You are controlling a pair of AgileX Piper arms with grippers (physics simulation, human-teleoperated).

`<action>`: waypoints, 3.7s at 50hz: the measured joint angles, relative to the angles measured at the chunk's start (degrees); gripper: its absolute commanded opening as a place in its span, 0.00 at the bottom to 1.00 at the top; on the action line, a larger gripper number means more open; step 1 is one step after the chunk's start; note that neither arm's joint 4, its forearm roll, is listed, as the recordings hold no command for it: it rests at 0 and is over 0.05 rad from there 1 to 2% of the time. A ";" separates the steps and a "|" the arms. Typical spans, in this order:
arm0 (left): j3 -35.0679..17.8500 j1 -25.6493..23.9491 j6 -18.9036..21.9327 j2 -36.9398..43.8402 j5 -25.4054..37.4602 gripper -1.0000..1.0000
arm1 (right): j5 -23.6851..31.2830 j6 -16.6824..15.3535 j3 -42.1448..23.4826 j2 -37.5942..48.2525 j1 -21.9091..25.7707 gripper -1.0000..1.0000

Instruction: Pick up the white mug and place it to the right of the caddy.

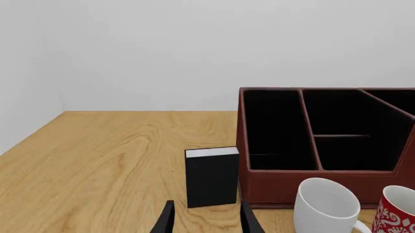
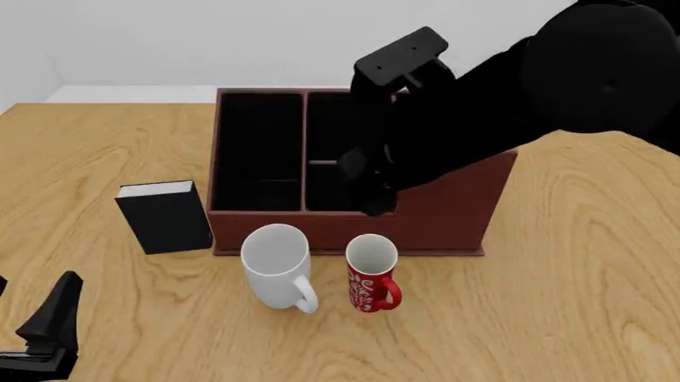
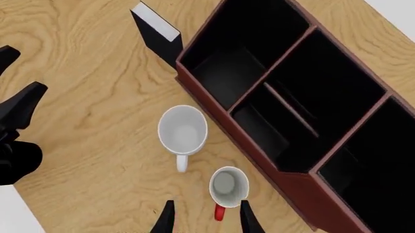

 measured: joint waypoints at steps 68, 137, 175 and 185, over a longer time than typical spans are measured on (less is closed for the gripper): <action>0.00 0.00 0.00 0.00 0.00 1.00 | -2.13 6.90 -8.70 16.46 12.18 1.00; 0.00 0.00 0.00 0.00 0.00 1.00 | -8.22 13.26 -0.70 18.18 7.76 1.00; 0.00 0.00 0.00 0.00 0.00 1.00 | -11.54 15.85 3.28 20.70 6.89 1.00; 0.00 0.00 0.00 0.00 0.00 1.00 | -12.22 16.45 4.18 21.56 7.11 1.00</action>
